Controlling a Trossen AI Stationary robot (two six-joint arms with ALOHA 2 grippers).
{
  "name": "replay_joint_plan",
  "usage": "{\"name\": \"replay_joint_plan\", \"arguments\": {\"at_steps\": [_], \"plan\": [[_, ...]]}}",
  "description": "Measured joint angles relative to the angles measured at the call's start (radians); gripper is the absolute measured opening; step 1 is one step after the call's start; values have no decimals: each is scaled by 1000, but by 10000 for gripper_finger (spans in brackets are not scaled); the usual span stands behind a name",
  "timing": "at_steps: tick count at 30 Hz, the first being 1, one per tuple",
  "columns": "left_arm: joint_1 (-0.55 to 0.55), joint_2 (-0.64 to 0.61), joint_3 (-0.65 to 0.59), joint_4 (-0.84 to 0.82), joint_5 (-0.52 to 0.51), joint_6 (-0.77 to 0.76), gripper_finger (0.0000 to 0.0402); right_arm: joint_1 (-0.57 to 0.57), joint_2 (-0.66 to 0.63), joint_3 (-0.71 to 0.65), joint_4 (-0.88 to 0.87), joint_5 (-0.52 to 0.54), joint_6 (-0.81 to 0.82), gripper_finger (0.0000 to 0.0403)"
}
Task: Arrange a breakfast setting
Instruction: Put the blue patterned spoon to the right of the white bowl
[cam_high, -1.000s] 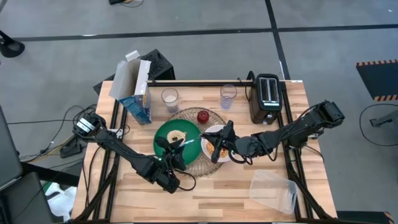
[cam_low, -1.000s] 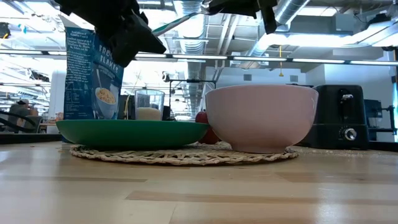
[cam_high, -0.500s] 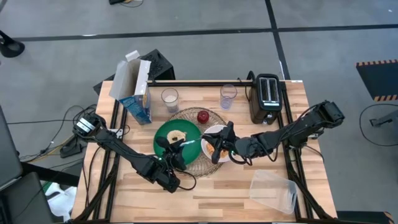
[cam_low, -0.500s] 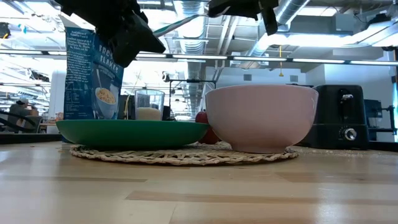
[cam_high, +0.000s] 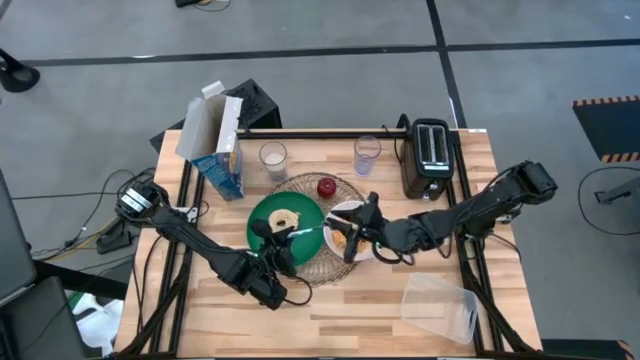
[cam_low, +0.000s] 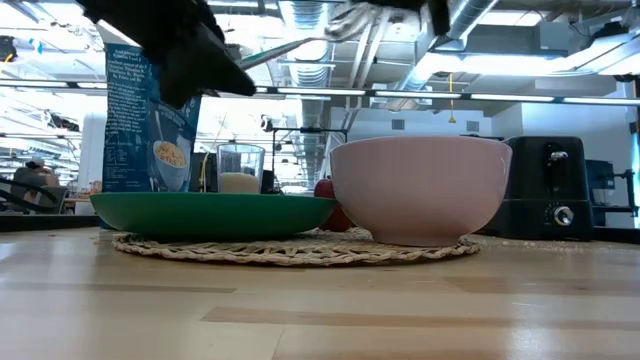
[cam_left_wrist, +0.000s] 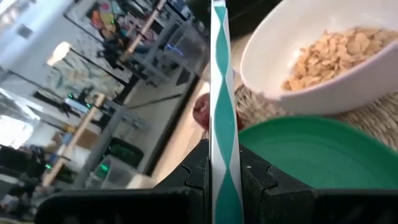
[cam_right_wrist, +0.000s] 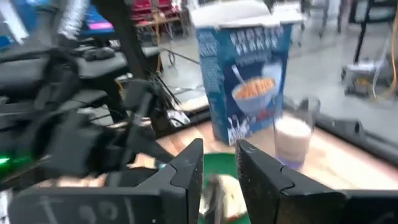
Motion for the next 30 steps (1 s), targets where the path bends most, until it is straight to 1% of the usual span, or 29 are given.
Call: {"name": "replay_joint_plan", "arguments": {"at_steps": [4, 6, 9, 12, 17, 19, 22, 26, 30], "plan": [[-5, -57, 0, -191, 51, -213, 26, 38, -57, 2, 0, 56, -90, 128], [-11, -95, 0, -293, 111, -342, 27, 54, -84, 1, -6, 97, -140, 128], [-24, -146, 0, -419, 220, -511, 27, 56, -124, 1, -5, 126, -201, 128], [-39, -186, 0, -492, 343, -616, 28, 56, -154, 1, -18, 126, -237, 128], [-59, -211, 0, -610, 619, -760, 28, 44, -171, 1, -37, 125, -298, 128], [-80, -211, 0, -670, 713, -826, 28, 36, -170, 1, -40, 125, -325, 128], [-123, -211, 0, -748, 805, -950, 28, 21, -164, 1, -40, 125, -365, 128], [-198, -211, -2, -883, 895, -1192, 29, 1, -164, 1, -39, 121, -402, 128], [-264, -212, -48, -891, 998, -1375, 29, -16, -164, 1, -48, 120, -411, 128]]}}
